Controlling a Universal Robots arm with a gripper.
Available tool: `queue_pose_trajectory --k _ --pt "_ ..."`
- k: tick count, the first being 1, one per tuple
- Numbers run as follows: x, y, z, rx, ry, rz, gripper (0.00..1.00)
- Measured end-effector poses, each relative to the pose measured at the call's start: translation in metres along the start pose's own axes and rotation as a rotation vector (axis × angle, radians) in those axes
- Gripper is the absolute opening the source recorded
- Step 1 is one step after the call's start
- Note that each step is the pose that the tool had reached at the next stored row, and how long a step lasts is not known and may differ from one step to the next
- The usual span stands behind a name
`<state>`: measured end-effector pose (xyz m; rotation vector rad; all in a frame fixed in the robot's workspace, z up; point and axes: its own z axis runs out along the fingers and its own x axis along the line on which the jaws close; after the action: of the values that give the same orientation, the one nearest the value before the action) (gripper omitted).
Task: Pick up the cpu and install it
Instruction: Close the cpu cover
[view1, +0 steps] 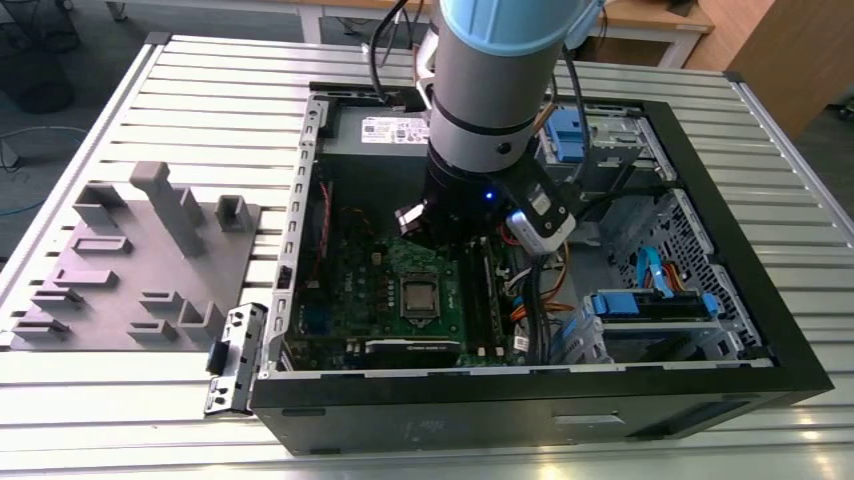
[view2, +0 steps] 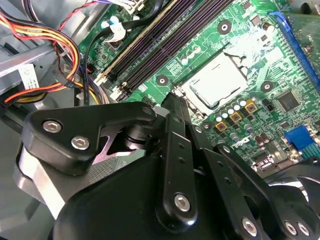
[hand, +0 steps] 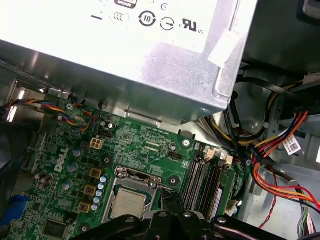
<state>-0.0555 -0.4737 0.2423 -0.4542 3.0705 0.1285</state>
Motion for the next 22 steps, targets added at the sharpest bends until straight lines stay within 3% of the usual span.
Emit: queue_pose_trajectory --k 22 --pt "0.0002 -0.0003 0.0034 -0.0180 0.0284 -0.373 0.11"
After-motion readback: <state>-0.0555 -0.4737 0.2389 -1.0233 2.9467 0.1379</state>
